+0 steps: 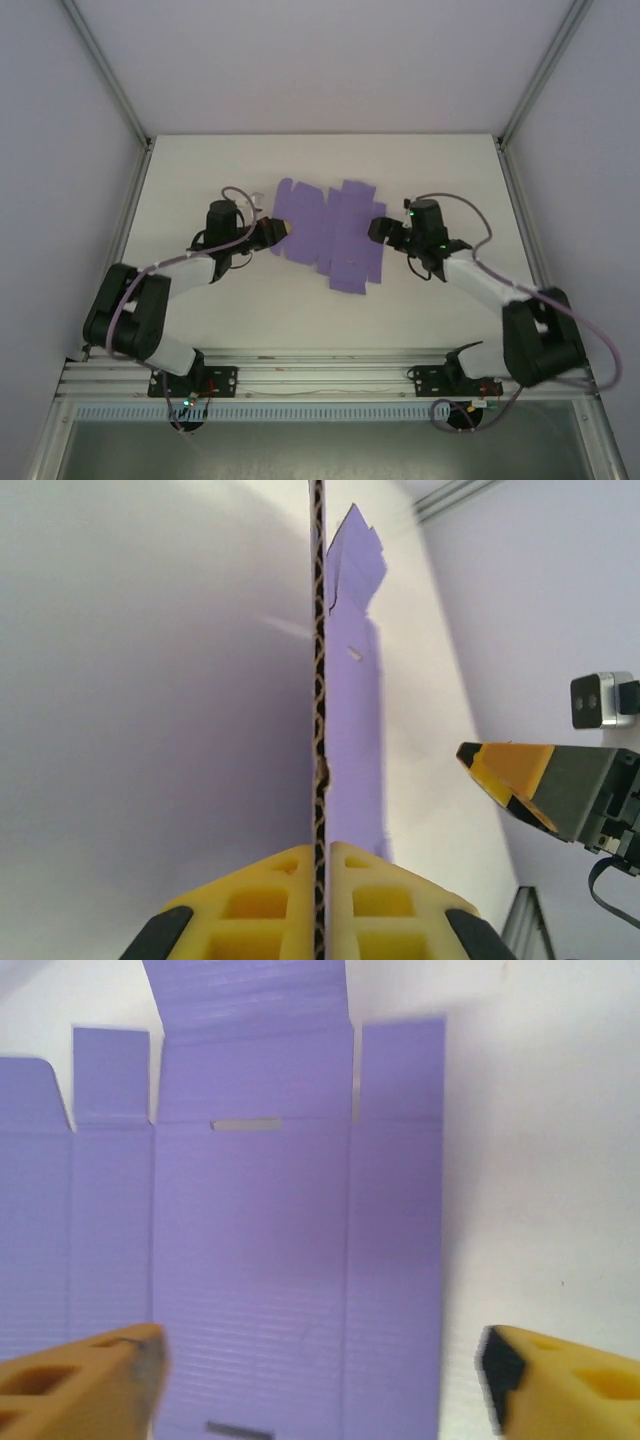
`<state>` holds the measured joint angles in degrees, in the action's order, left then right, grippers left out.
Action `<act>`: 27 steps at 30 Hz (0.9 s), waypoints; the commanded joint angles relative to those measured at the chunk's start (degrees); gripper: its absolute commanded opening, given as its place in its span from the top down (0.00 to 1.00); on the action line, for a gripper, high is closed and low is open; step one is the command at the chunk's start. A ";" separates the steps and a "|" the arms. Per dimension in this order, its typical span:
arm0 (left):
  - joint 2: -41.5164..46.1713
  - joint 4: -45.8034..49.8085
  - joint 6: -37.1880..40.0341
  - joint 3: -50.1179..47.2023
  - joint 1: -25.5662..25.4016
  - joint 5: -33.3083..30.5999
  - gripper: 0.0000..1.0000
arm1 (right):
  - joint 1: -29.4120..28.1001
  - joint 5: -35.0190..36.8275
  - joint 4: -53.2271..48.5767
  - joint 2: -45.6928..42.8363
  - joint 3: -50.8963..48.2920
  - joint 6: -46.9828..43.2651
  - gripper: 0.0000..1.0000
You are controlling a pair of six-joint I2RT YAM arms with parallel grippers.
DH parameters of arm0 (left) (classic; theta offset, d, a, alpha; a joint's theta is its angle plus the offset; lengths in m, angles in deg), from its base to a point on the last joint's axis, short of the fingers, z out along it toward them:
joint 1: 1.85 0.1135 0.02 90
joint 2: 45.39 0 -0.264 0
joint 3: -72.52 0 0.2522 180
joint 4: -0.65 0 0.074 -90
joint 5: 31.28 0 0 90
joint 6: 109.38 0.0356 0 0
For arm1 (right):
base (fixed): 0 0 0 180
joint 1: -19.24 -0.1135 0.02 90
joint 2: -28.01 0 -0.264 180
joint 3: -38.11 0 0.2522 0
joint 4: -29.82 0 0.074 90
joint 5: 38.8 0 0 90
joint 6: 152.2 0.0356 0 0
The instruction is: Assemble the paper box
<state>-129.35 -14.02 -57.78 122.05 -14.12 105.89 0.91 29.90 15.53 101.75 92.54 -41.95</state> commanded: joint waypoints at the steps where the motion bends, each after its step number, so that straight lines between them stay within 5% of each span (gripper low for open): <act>1: 8.93 -4.41 -3.56 -0.13 0.11 -0.06 1.00 | 2.44 -3.70 -3.07 -7.41 -1.00 -0.94 0.00; 5: 19.25 2.95 -3.85 0.81 0.07 -4.51 1.00 | 5.04 -14.18 -3.13 -15.61 -1.15 -1.36 0.00; 12: 30.93 1.15 -9.73 -1.32 0.10 -6.02 1.00 | 5.81 -26.54 5.02 -19.35 -0.21 2.01 0.02; 20: 33.33 -0.89 -12.94 -0.96 0.10 -3.62 1.00 | 6.02 -31.15 5.52 -14.56 5.50 1.78 0.18; 27: 34.42 -1.95 -14.14 -0.88 0.13 -2.07 1.00 | 7.82 -33.52 5.01 -9.08 10.70 0.86 0.21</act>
<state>-96.48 -12.58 -70.56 121.68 -14.12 101.85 7.84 -0.68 18.69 91.23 100.04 -40.40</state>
